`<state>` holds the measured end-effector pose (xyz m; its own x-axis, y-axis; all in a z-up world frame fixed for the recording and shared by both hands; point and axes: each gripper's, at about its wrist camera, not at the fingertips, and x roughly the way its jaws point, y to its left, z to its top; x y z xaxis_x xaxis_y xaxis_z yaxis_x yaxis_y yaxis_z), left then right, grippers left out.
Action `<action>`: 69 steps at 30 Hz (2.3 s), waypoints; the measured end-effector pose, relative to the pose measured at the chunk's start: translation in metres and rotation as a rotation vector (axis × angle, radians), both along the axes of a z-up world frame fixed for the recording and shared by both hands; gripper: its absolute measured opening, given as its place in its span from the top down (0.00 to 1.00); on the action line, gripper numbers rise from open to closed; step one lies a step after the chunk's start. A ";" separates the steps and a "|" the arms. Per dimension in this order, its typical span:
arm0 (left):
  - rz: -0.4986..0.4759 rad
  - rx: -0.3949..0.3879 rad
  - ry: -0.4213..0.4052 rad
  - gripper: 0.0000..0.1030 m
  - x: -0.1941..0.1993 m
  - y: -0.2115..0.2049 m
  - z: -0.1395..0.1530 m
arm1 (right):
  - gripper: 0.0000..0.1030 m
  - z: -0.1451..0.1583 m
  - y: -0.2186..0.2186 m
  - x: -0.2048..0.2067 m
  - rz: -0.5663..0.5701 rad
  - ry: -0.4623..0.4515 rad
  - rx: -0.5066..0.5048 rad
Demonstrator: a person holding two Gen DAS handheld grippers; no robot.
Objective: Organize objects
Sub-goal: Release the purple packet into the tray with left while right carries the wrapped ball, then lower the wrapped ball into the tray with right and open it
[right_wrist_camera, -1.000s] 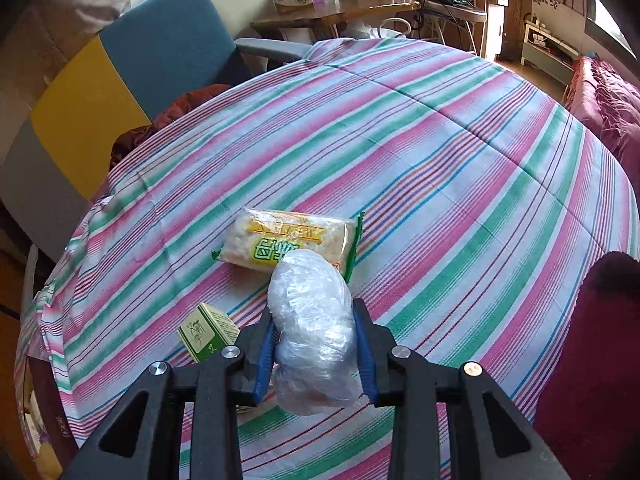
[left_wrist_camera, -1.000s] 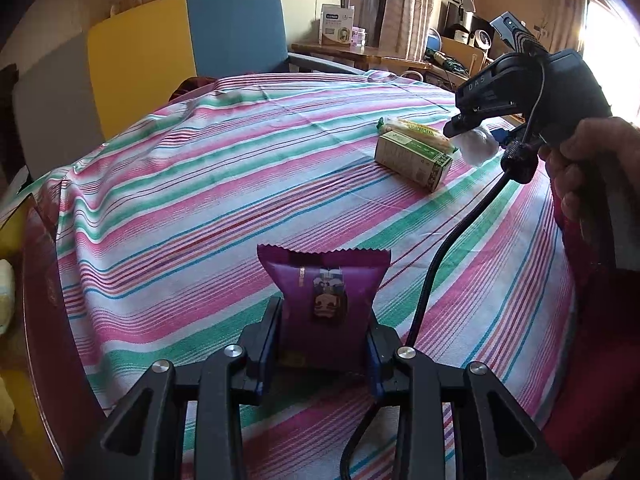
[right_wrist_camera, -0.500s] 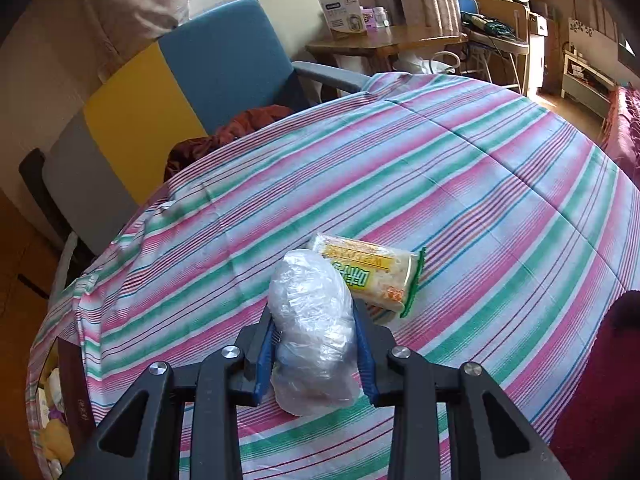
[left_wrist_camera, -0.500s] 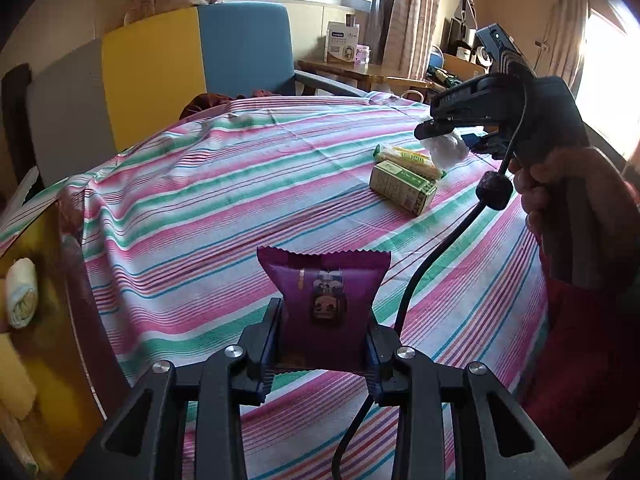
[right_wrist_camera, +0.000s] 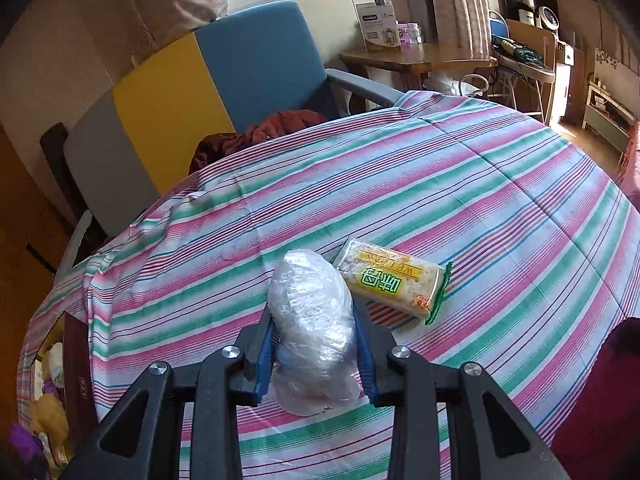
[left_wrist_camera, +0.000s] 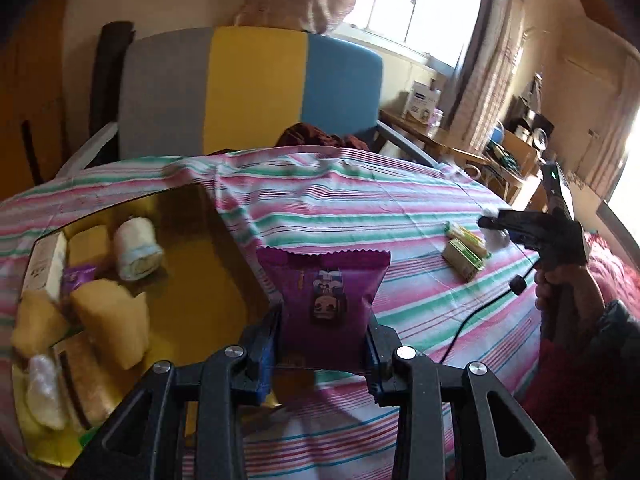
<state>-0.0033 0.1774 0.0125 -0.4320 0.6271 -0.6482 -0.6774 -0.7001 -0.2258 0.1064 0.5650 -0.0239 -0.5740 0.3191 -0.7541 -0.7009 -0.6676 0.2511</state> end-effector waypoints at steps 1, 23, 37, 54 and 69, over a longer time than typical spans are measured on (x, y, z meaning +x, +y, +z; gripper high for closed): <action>0.037 0.012 -0.021 0.65 -0.008 -0.015 -0.001 | 0.67 0.000 -0.001 0.000 0.003 -0.001 0.000; 0.267 -0.155 -0.204 0.64 -0.048 -0.077 -0.069 | 0.67 0.000 -0.008 -0.003 0.038 -0.017 0.008; 0.347 -0.140 -0.157 0.47 -0.045 -0.096 -0.067 | 0.67 0.004 -0.013 -0.004 0.077 0.011 0.006; 0.414 -0.104 -0.075 0.44 -0.044 -0.134 -0.045 | 0.67 0.039 -0.263 -0.092 0.787 0.033 0.086; 0.497 -0.118 -0.036 0.35 -0.038 -0.168 -0.045 | 0.65 -0.033 -0.364 -0.144 0.946 -0.217 0.076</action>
